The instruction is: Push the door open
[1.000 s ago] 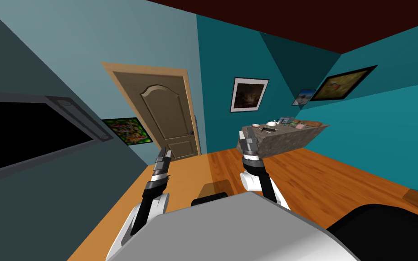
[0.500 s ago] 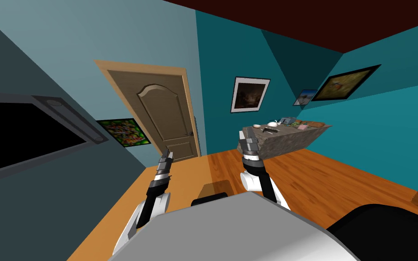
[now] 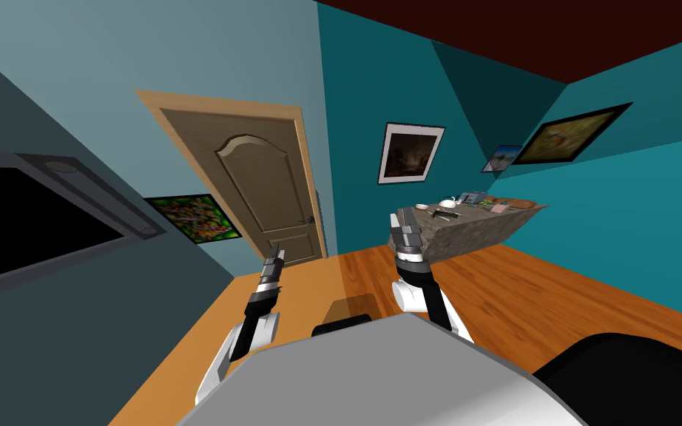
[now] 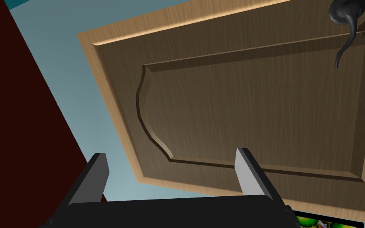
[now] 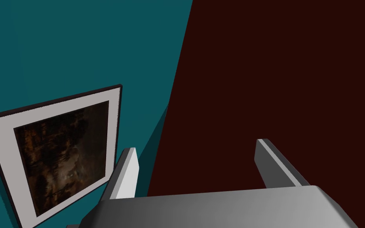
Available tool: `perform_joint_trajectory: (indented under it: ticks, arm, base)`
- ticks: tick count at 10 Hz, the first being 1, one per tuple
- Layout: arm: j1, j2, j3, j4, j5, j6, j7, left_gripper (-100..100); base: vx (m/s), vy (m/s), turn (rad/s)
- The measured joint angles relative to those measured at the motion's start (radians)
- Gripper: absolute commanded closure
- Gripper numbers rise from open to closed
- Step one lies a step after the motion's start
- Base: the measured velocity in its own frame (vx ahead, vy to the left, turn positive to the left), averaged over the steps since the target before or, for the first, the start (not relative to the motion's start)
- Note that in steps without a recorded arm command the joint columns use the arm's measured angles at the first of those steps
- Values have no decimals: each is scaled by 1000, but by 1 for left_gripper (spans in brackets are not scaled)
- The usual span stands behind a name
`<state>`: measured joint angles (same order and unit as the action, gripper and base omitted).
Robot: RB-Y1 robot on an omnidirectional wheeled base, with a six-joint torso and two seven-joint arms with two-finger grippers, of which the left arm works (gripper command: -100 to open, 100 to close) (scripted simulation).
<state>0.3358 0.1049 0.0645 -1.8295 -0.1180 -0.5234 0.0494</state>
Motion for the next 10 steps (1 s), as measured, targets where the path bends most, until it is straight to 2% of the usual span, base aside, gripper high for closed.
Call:
perform_joint_trajectory:
  ticks: [4,7,10]
  arm:
    - [-36,24,14,101,4,-16,24,-100]
    - [-70,32,22,187,3,-31,35,-100]
    - [-102,45,29,261,2,-35,50,-100]
  base:
    - [94,-6,-7]
    - [99,-5,-8]
    - [101,-1,-9]
